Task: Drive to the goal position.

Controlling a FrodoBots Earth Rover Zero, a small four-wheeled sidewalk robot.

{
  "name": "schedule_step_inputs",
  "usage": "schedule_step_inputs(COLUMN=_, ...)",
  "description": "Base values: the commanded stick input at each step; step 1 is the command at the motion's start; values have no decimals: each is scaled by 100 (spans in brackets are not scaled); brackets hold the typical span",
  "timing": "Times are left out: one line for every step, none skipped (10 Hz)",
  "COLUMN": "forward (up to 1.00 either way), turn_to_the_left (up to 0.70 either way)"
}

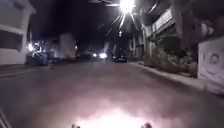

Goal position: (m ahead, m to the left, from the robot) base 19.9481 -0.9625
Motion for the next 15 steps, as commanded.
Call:
schedule_step_inputs(forward=70, turn_to_the_left=0)
schedule_step_inputs(forward=70, turn_to_the_left=0)
schedule_step_inputs(forward=70, turn_to_the_left=0)
schedule_step_inputs(forward=70, turn_to_the_left=0)
schedule_step_inputs(forward=70, turn_to_the_left=0)
schedule_step_inputs(forward=70, turn_to_the_left=0)
schedule_step_inputs(forward=70, turn_to_the_left=0)
schedule_step_inputs(forward=70, turn_to_the_left=0)
schedule_step_inputs(forward=70, turn_to_the_left=0)
schedule_step_inputs(forward=70, turn_to_the_left=0)
schedule_step_inputs(forward=70, turn_to_the_left=0)
schedule_step_inputs(forward=70, turn_to_the_left=0)
schedule_step_inputs(forward=70, turn_to_the_left=0)
schedule_step_inputs(forward=70, turn_to_the_left=0)
schedule_step_inputs(forward=70, turn_to_the_left=0)
